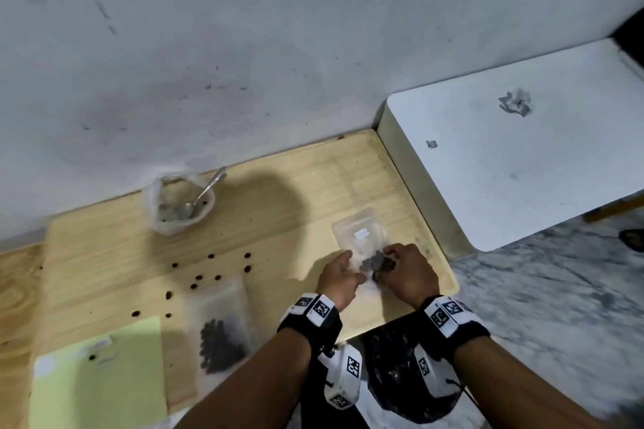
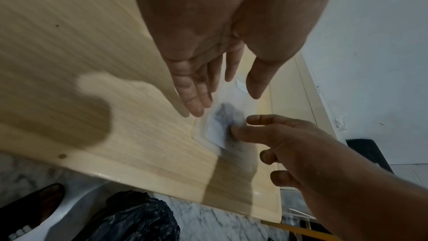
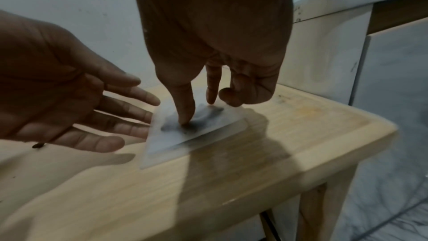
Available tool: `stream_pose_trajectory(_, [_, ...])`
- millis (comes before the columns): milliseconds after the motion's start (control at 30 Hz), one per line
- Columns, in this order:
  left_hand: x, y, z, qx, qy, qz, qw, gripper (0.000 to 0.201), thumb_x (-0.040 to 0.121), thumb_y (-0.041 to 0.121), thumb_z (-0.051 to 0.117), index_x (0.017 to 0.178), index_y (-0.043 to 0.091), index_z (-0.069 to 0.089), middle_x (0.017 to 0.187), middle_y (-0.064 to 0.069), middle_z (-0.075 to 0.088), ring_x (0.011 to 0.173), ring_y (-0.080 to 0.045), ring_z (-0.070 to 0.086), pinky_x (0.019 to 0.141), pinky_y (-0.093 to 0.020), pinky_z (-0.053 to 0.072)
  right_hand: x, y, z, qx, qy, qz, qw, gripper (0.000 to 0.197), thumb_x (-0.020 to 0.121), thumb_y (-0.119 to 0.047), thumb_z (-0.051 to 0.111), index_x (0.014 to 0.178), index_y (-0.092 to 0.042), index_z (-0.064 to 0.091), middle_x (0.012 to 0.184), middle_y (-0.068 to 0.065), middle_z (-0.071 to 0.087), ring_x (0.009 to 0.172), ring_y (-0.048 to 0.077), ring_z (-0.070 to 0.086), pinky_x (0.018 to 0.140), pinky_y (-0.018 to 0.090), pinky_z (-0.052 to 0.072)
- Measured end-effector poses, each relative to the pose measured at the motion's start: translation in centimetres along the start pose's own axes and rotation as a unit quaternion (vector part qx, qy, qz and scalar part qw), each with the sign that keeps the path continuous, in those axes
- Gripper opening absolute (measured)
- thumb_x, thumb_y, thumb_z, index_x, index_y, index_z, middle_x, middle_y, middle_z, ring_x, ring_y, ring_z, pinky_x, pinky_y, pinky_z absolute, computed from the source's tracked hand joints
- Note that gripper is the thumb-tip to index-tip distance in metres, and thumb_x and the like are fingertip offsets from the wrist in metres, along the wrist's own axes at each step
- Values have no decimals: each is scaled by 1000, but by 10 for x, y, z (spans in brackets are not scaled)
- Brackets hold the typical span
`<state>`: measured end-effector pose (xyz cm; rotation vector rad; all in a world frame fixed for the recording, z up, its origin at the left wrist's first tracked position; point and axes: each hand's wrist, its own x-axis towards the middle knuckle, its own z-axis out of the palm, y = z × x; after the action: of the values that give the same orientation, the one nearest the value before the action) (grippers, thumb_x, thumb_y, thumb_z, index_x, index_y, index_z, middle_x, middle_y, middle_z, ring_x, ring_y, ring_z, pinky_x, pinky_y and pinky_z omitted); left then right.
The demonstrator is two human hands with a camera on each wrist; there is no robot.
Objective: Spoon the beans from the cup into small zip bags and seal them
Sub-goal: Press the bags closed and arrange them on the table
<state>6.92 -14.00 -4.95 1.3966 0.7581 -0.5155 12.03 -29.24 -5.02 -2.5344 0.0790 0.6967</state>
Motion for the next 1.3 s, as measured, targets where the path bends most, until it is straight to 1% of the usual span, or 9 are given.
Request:
stream_pose_trajectory(133, [2, -1, -6, 21, 15, 17, 1000, 58, 84, 9, 69, 137, 24, 49, 131, 0, 50, 116, -21, 53, 98, -43, 49, -4, -1, 2, -36, 8, -16, 999, 58, 72, -40, 79, 125, -26, 60, 132, 0, 48, 104, 26, 65, 77, 29, 47])
stream_pose_trajectory(300, [-15, 2, -44, 30, 67, 71, 995, 28, 84, 19, 70, 110, 25, 63, 109, 7, 62, 103, -18, 62, 86, -38, 52, -26, -39, 13, -20, 80, -118, 990, 35, 80, -36, 72, 112, -30, 61, 122, -8, 52, 87, 21, 65, 69, 31, 47])
stream_pose_trajectory(467, [-48, -14, -119, 15, 171, 106, 979, 10, 87, 16, 67, 92, 25, 68, 82, 5, 67, 72, -18, 64, 59, -26, 45, -49, -92, 63, 20, -50, -164, 985, 20, 79, -41, 72, 90, -27, 63, 92, -11, 66, 88, 14, 63, 78, 31, 52])
stream_pose_trajectory(567, [-69, -32, -168, 30, 262, 106, 959, 9, 87, 19, 67, 86, 29, 68, 82, 4, 70, 75, -20, 65, 70, -32, 53, -64, -116, 94, -31, -137, -167, 976, 24, 80, -53, 70, 91, -33, 60, 93, -10, 69, 90, 15, 65, 78, 29, 52])
stream_pose_trajectory(700, [-96, -63, -216, 62, 348, 73, 933, 6, 88, 22, 66, 93, 25, 68, 96, 5, 66, 74, -8, 58, 76, -25, 45, -86, -137, 125, -80, -166, -154, 971, 34, 82, -54, 67, 108, -33, 59, 103, -8, 65, 101, 19, 64, 75, 26, 43])
stream_pose_trajectory(767, [-106, -82, -233, 82, 348, 54, 933, 8, 88, 25, 66, 96, 25, 67, 105, 3, 62, 81, -13, 59, 79, -26, 44, -95, -141, 137, -88, -161, -136, 974, 51, 81, -60, 66, 120, -30, 53, 101, -8, 61, 101, 21, 63, 74, 27, 42])
stream_pose_trajectory(900, [-118, -114, -251, 73, 282, 28, 956, 11, 87, 21, 69, 98, 19, 69, 111, -2, 63, 94, -20, 61, 81, -24, 42, -117, -144, 155, -90, -139, -92, 982, 75, 73, -73, 65, 130, -26, 50, 118, -3, 61, 107, 21, 61, 85, 32, 49])
stream_pose_trajectory(1067, [-124, -132, -248, 51, 170, 45, 983, 12, 84, 11, 69, 95, 17, 71, 111, -5, 70, 101, -20, 65, 95, -32, 50, -140, -149, 169, -63, -122, -63, 989, 66, 77, -63, 68, 124, -19, 58, 118, 2, 64, 99, 21, 60, 80, 31, 47])
stream_pose_trajectory(1300, [-119, -141, -248, 71, 187, 49, 979, 31, 83, 12, 68, 114, 12, 67, 124, -4, 63, 105, -20, 63, 89, -26, 48, -153, -158, 173, -19, -92, -34, 995, 57, 77, -49, 77, 121, -17, 61, 108, 2, 66, 95, 22, 60, 80, 30, 48])
